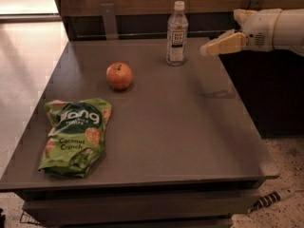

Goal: Pick blue plastic bottle

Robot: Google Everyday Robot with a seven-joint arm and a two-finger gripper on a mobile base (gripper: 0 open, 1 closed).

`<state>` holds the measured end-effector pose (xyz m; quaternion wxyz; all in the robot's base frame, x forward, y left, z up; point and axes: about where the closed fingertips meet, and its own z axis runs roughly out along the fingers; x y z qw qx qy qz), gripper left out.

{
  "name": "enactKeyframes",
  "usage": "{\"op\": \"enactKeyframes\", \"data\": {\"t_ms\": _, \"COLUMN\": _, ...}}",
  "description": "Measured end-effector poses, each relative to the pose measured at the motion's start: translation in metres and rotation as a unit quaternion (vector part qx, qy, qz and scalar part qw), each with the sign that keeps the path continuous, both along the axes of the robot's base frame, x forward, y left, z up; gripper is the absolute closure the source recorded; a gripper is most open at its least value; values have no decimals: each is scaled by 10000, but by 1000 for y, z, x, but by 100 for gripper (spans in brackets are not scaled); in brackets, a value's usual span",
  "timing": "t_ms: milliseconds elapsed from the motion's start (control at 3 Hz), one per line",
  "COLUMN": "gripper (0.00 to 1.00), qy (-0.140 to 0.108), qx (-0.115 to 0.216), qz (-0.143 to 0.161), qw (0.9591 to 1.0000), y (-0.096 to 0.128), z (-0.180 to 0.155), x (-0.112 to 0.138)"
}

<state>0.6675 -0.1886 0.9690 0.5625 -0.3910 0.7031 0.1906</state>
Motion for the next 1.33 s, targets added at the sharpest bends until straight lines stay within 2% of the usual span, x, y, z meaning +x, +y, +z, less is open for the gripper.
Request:
{"op": "enactKeyframes", "data": {"t_ms": 667, "gripper": 0, "qy": -309, "qx": 551, "qz": -173, "qw": 9978, "y": 11, "z": -29, "x": 72}}
{"op": "enactKeyframes", "data": {"t_ms": 1000, "gripper": 0, "qy": -350, "qx": 947, "qz": -9, "qw": 9949, "y": 31, "z": -40, "x": 109}}
{"op": "enactKeyframes", "data": {"t_ms": 1333, "gripper": 0, "qy": -282, "qx": 1276, "qz": 185, "qw": 9913, "y": 49, "z": -46, "x": 127}}
